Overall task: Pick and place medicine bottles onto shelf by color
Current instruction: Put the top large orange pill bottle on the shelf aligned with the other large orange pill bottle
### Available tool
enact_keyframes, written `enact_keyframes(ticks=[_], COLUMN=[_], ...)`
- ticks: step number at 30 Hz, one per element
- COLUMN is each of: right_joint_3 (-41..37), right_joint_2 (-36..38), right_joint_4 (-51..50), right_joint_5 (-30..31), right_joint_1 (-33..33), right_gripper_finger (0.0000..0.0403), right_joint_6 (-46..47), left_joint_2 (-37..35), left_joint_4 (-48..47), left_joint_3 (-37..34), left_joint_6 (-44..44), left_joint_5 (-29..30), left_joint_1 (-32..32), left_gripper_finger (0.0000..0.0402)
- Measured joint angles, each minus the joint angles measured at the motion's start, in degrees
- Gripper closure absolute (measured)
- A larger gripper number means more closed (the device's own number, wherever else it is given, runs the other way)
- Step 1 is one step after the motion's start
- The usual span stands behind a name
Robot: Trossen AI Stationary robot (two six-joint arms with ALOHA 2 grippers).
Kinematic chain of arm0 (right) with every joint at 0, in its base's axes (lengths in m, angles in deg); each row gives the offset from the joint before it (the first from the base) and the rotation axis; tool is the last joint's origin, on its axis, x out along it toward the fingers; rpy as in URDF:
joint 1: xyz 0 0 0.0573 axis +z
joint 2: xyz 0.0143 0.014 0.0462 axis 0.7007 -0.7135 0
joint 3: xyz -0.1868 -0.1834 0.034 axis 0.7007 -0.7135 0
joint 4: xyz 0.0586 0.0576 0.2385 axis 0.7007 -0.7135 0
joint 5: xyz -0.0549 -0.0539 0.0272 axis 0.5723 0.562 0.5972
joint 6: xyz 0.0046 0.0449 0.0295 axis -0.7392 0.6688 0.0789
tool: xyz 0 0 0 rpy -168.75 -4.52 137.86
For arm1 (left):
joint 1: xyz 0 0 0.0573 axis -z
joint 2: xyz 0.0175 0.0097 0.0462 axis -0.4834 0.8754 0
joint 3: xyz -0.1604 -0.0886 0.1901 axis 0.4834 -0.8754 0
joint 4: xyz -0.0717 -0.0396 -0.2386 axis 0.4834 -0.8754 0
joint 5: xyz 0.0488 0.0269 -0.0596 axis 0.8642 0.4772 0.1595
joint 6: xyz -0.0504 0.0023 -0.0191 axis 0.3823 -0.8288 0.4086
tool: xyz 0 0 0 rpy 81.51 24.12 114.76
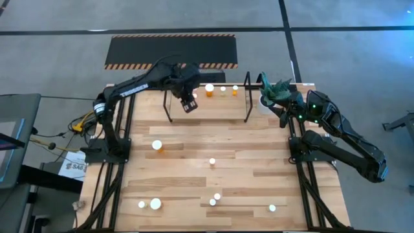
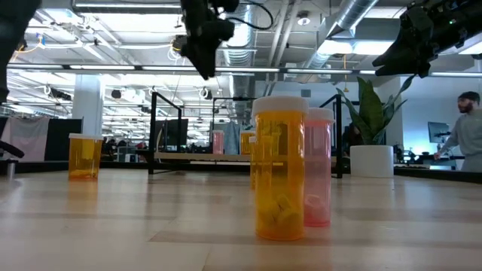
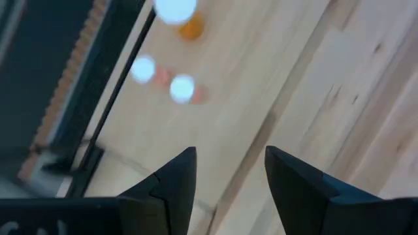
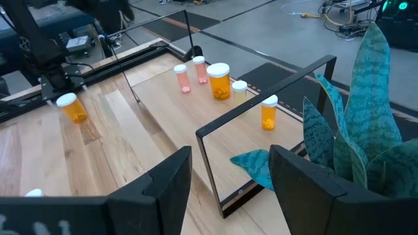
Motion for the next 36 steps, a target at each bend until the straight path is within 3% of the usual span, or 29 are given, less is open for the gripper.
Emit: enact_keyframes(ticks=[3,6,10,19,30,36], right_joint_3=[0.0,0.0,0.0,0.0,0.0,0.0], right_joint_2=[0.0,0.01,0.02,0.0,0.02,0.0], right_joint_4=[0.0,0.0,0.0,-0.02,-0.02,-0.02], right_joint_5=[0.0,0.0,0.0,0.0,0.0,0.0], right_joint_1=[0.01,0.01,0.0,0.0,0.0,0.02], right_gripper_finger=[0.0177,0.0177,0.0177,0.0177,0.0177,0.0177], right_joint_6=[0.0,0.0,0.0,0.0,0.0,0.0], left_joint_2=[-3.14,-6.8,-12.2,-18.65,-21.09,-21.09], left_joint_4=[-4.32,-6.48,-6.59,-6.9,5.07,9.22], left_joint_3=[-3.61,-9.46,-17.92,-33.69,-50.09,-53.67], left_joint_6=[5.77,13.68,26.95,56.59,63.06,67.0], left_joint_5=[2.9,1.76,-0.26,1.08,0.42,-0.66], left_joint_1=[3.19,6.51,12.67,23.55,25.24,25.26], left_gripper_finger=[0.0233,0.0233,0.0233,0.0222,0.0209,0.0207])
